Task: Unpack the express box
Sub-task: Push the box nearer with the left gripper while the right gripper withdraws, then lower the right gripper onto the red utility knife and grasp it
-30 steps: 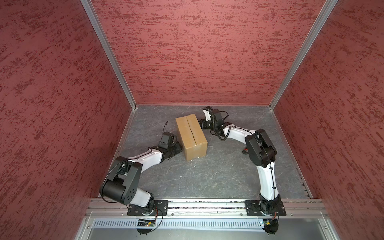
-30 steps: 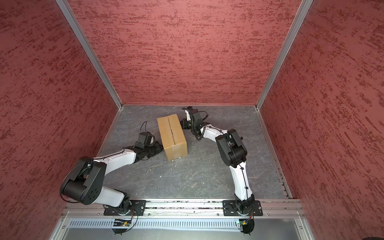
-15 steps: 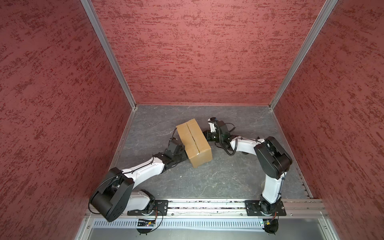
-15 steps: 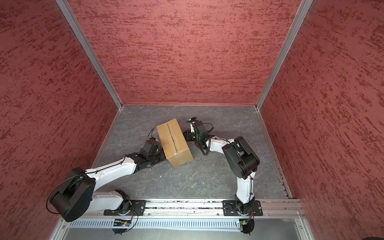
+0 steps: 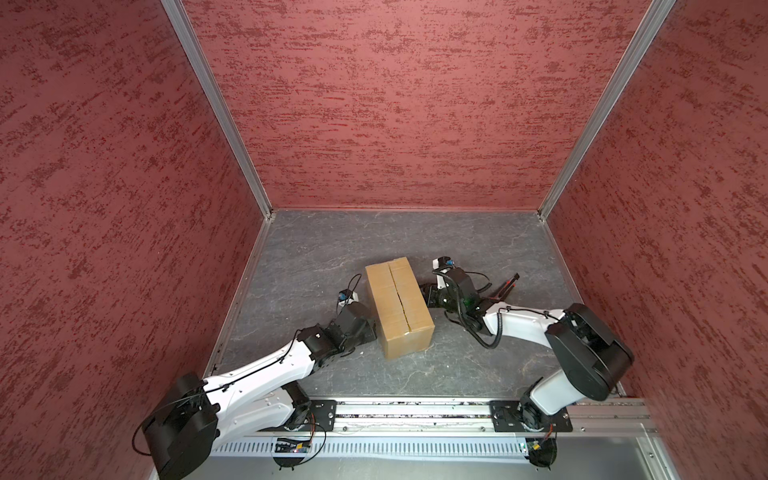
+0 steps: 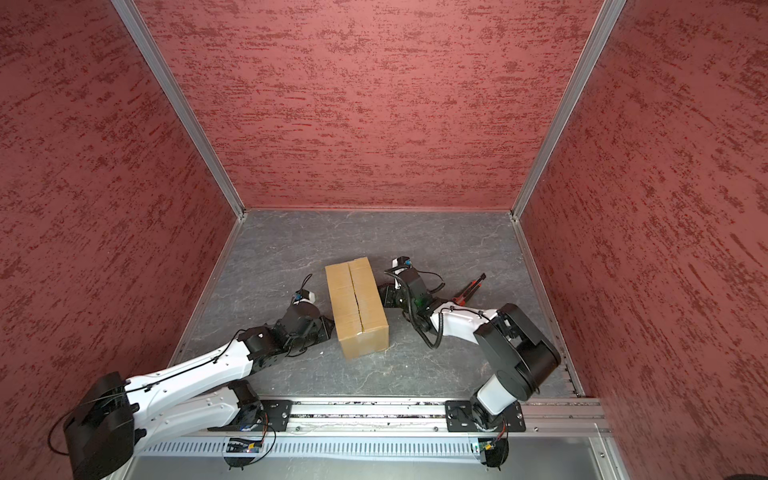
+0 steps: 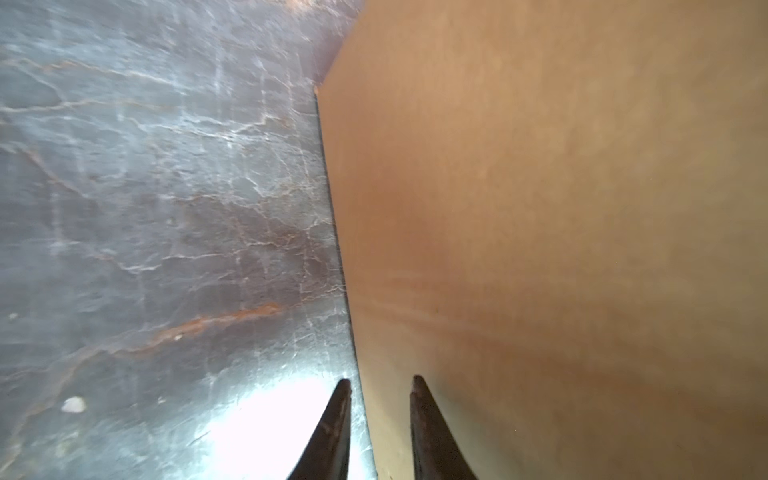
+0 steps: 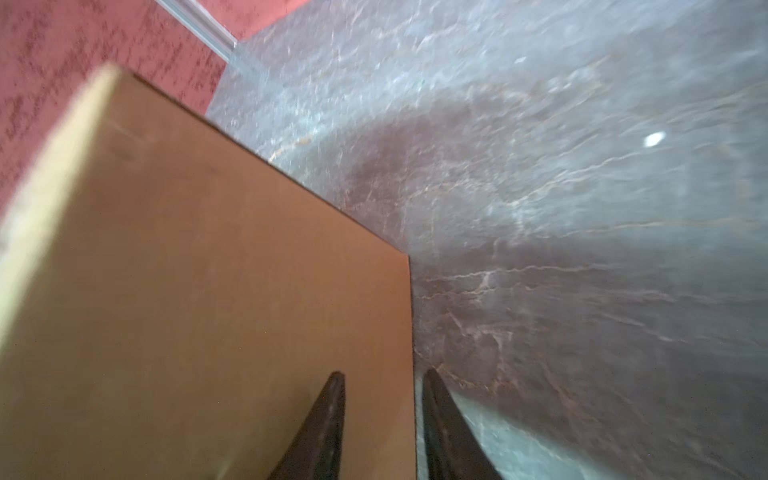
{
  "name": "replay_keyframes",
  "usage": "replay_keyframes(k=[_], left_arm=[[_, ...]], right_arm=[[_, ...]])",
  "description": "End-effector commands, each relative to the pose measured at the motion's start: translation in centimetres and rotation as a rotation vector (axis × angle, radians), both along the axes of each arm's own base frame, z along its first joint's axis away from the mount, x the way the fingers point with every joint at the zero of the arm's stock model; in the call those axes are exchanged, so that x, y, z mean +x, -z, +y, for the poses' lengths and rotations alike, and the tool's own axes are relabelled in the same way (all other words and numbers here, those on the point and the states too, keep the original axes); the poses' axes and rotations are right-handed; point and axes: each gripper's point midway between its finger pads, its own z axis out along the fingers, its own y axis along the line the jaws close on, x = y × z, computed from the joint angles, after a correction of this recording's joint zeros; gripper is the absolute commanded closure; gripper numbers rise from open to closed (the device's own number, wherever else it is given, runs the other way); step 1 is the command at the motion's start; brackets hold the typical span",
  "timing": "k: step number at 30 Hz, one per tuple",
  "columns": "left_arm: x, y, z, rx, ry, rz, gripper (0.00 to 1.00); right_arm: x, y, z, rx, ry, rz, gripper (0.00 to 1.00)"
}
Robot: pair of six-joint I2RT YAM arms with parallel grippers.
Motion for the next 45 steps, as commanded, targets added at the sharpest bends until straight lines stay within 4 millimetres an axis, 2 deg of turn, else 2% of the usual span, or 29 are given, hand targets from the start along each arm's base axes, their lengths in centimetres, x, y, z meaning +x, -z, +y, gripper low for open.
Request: replay_keyframes(k=[1,8,10,11,13,15,17,20,29,40,45], left_arm=[[-0.6,1.0,1.4,0.041,-0.037,0.023,0.74],[-1.2,1.0,1.1,0.015,-0.021,0.033,0.74],[-1.5,1.0,0.8,0.006,-0.013,0.036,0.74],[-1.6,0.9,0.6,0.000,-0.008,0.035,0.74],[-2.0,1.0,0.3,-0.007,0.004,0.038,0.74],[-2.3,1.2,-0.1,-0.016,0.012,0.039,0.74],[-2.5,1.5,-0.4,-0.024,0.016,0.044,0.74],[-2.6,1.7,-0.9,-0.032,0.021,0.049,0.74],[-2.6,1.5,-2.6,-0.053,0.044,0.054,0.74],[-2.6,2.0,-4.1,-0.064,0.059,0.066,0.73],[-2.8,1.7,-2.8,-0.034,0.030,0.057,0.71]], right_arm=[[0.5,-0.9,-2.3,-0.077,0.109,-0.020,0.58],[0.1,-1.9,-6.0,-0.168,0.238,0.001,0.48],[-0.2,-2.3,-7.0,-0.191,0.270,0.005,0.35],[-0.5,-2.7,-7.3,-0.186,0.272,-0.004,0.25],[-0.8,-3.4,-8.4,-0.155,0.310,-0.012,0.10],[-1.2,-4.0,-9.9,-0.149,0.356,-0.029,0.02],[-1.6,-4.6,-11.5,-0.164,0.401,-0.033,0.01],[-2.1,-5.3,-12.9,-0.195,0.430,-0.024,0.01],[-2.4,-3.9,-15.5,-0.319,0.501,0.085,0.01],[-2.1,-3.3,-17.4,-0.370,0.519,0.169,0.01],[-2.0,-4.4,-17.8,-0.361,0.519,0.148,0.01]])
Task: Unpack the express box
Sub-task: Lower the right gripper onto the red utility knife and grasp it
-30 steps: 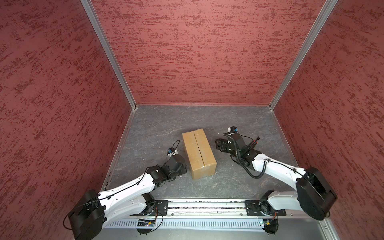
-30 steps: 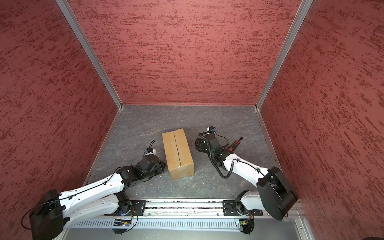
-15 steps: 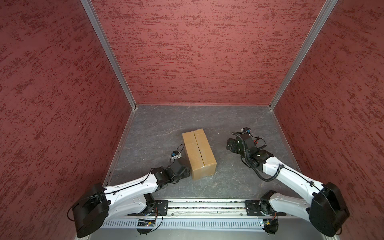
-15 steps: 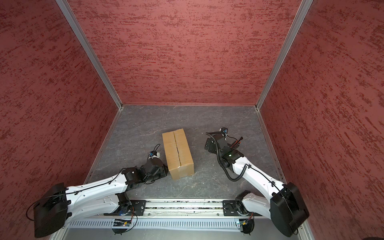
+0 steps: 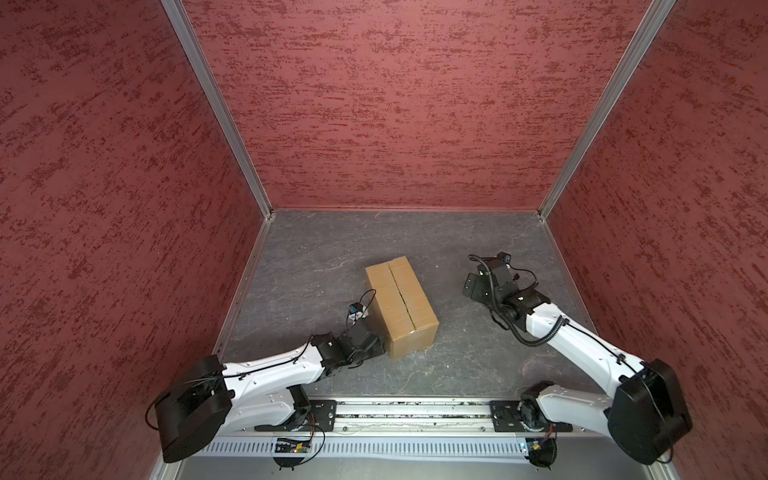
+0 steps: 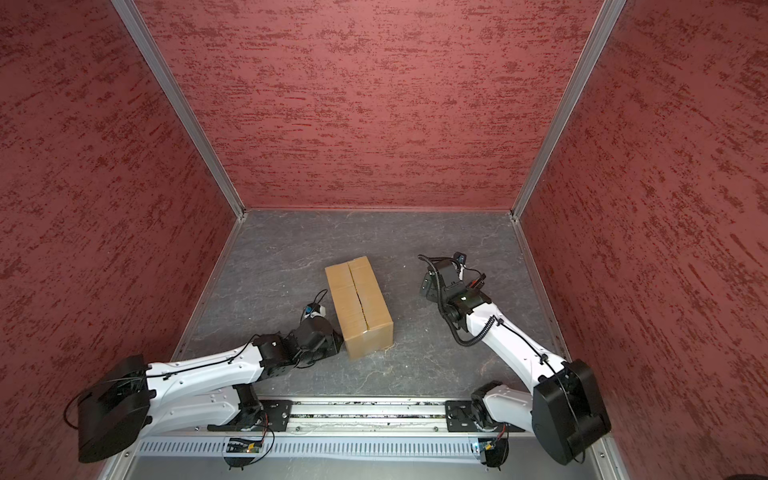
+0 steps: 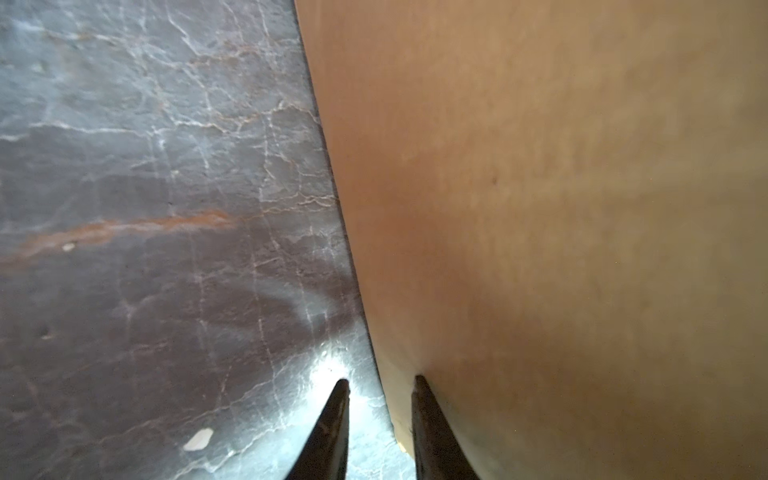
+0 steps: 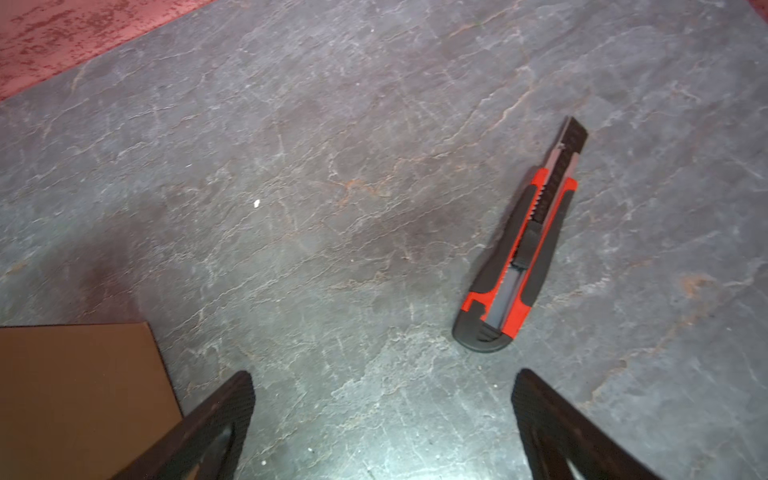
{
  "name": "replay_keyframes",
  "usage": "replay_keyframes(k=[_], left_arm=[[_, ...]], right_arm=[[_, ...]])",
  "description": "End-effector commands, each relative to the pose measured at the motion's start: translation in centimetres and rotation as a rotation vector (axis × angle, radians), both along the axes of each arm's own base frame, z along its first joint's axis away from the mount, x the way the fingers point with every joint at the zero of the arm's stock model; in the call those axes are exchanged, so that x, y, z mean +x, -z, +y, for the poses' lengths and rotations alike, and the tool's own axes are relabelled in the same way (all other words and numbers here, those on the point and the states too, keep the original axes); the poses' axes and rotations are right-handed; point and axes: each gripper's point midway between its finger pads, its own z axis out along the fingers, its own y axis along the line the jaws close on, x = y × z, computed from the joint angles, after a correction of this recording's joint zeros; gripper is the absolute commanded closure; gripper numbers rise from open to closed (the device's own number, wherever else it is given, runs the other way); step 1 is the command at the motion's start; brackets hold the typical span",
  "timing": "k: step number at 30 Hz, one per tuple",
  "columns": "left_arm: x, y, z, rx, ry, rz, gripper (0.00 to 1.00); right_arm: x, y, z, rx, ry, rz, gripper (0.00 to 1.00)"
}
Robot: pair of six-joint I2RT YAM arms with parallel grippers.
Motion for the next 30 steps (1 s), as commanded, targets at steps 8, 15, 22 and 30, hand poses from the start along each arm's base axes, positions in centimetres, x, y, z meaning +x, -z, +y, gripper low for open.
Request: replay_keyframes(k=[8,15,22,30], left_arm=[[0.3,-4.1,5.1,0.078,-0.108,-0.114,0.34],[2.1,-7.4,9.5,0.120,-0.177,-0.223,0.00],[4.4,-12.0,11.9,0.161,-0.214,-0.335,0.00],[5.6,-14.7,11.7,0.156,-0.201,-0.421,0.00]], right_arm=[[-0.9,-0.6,-3.2,-0.046,0.066,0.070,0.09],[-0.9,-0.3,-3.9,-0.057,0.080,0.148,0.09],[0.2,2.3,-6.9,-0.059,0.163,0.236,0.22],[1.3,6.6,-8.7,-0.009,0.196,0.326,0.29]])
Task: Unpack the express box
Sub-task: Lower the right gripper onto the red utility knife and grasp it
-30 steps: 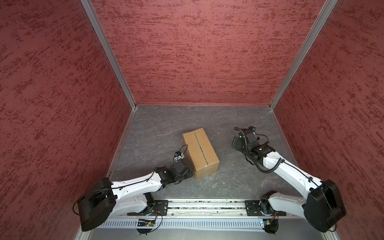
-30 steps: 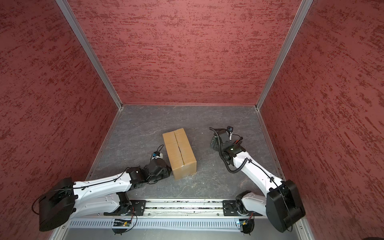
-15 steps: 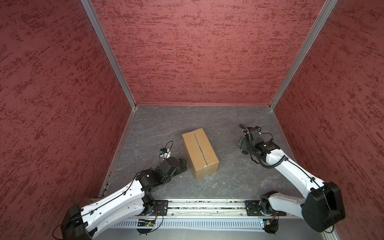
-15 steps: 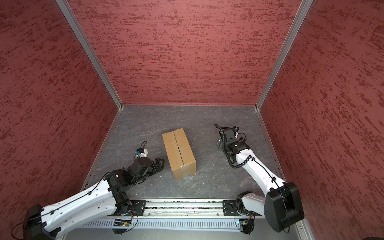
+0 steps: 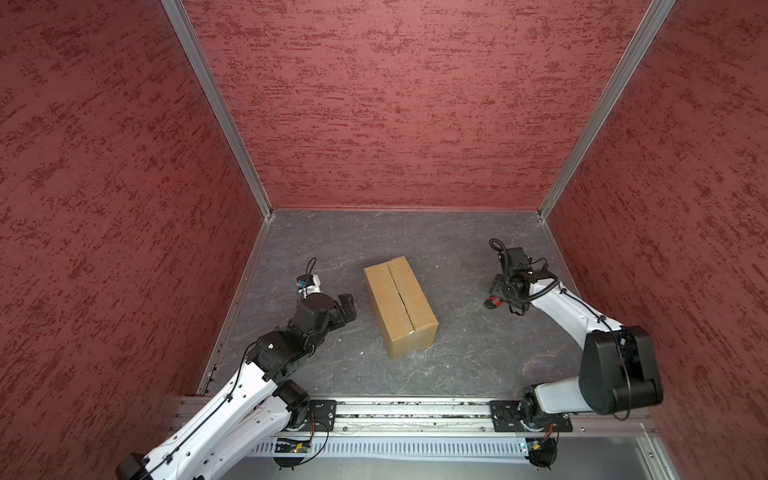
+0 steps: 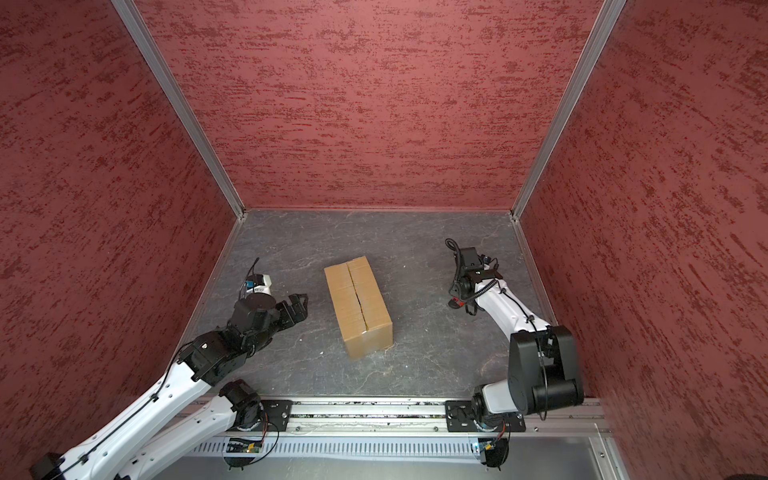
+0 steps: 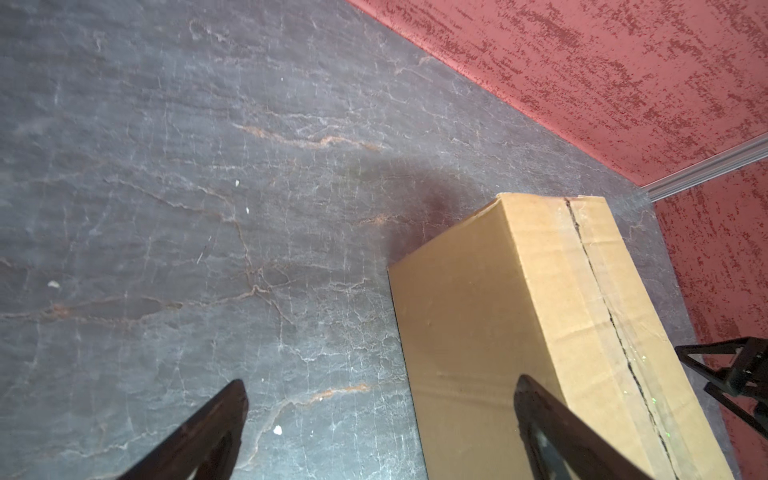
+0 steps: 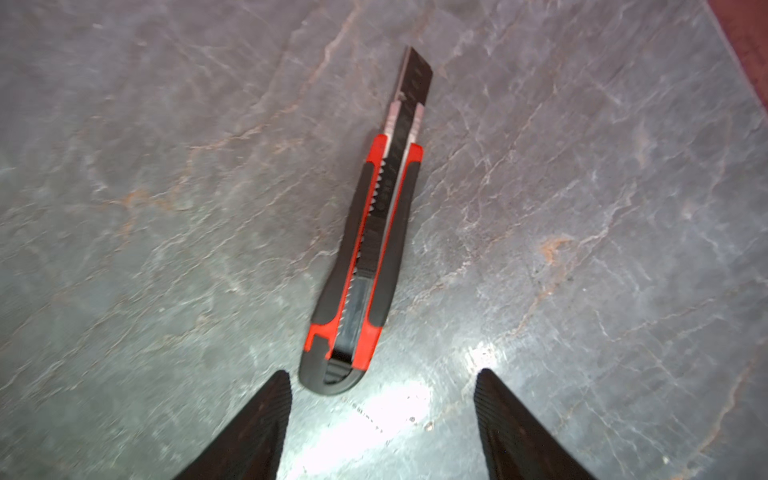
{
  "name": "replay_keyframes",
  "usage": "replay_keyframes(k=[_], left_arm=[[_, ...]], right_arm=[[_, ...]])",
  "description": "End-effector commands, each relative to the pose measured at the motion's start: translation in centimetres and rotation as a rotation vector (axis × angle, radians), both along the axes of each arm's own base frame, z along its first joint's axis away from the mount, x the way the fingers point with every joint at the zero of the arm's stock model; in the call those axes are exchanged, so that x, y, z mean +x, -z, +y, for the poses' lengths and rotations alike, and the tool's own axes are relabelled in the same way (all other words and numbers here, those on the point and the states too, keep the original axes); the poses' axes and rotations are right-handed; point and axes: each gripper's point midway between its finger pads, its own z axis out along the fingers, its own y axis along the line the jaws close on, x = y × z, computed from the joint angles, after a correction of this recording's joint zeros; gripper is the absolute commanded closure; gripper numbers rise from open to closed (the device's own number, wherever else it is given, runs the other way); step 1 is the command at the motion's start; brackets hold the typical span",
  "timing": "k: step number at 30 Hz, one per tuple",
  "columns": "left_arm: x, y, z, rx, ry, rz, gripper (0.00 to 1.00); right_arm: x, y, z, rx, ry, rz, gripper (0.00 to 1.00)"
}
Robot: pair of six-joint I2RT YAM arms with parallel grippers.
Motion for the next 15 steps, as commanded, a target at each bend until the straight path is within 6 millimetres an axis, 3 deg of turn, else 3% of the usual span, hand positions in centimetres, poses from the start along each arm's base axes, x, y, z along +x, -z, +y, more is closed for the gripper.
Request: replay_keyframes(k=[1,15], left_arm=[[0.6,-1.5,-0.2,0.018,0.026,-0.053,0.00],[0.9,-1.4,-1.1,-0.009,0.057,-0.044,0.00]], right_arm=[[0.9,1.1,0.1,0.038,-0.011,0.005,0.29],[2.6,3.8,-0.1,0.072,-0.022,0.052,0.30]])
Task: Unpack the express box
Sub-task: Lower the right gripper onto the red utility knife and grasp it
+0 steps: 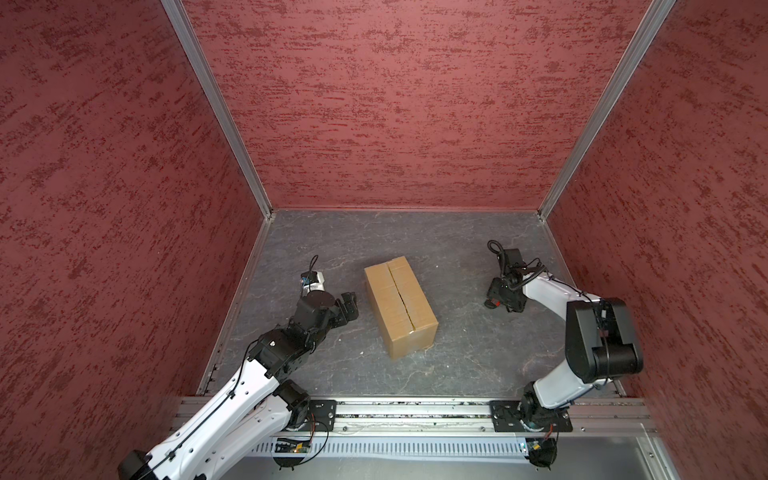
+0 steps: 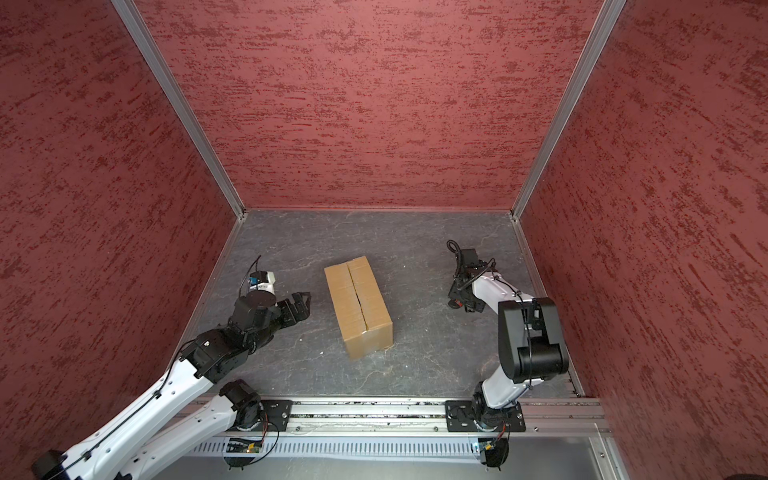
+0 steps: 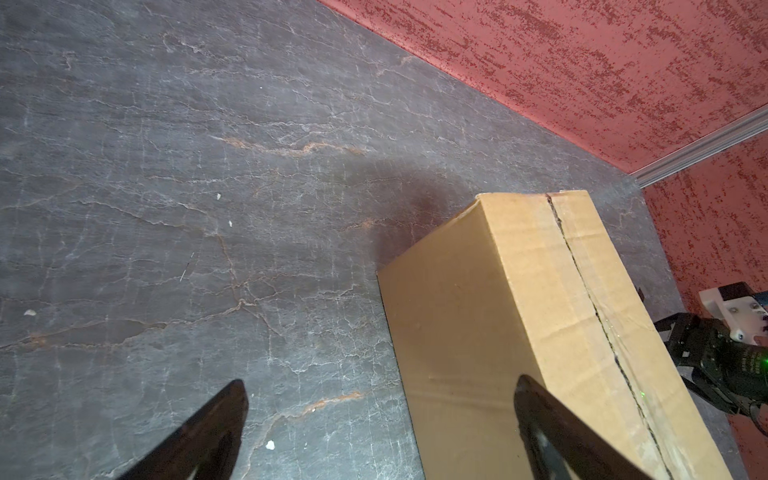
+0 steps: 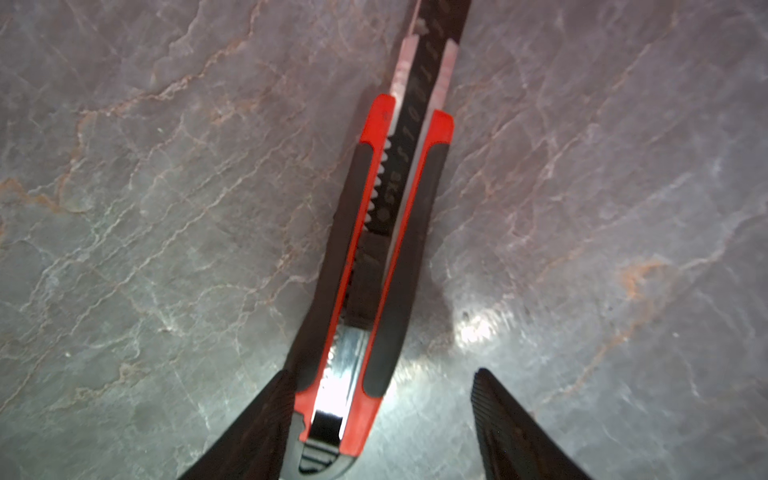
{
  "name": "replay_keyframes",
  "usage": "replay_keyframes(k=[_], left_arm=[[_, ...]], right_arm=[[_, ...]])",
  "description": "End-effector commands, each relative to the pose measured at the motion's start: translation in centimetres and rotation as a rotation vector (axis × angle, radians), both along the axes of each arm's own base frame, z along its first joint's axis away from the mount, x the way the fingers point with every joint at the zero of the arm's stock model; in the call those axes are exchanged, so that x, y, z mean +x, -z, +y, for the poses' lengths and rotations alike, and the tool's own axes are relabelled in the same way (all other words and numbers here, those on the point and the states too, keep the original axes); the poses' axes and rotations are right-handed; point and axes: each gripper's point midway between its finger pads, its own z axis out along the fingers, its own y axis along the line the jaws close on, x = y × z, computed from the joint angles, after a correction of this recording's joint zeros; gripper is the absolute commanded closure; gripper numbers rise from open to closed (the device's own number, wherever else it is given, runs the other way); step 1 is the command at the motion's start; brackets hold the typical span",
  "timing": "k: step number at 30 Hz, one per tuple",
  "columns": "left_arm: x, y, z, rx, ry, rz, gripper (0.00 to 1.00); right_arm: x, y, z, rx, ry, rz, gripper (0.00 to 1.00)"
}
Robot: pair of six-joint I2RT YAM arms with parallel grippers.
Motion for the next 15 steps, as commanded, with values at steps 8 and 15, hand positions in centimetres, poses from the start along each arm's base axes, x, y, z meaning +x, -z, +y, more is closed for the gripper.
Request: replay_keyframes(k=[8,15], left_arm=[[0.33,-0.76,-0.33,-0.017,0.016,-0.022,0.00],[0.36,-0.29,-0.51,-0.022,0.021,-0.011,0.00]], right_arm=[[0.97,0.56,0.17,0.021,-0.012,-0.015,0.31],[1.18,0.42,0.13,0.016,-0.018,-0.019,0.31]])
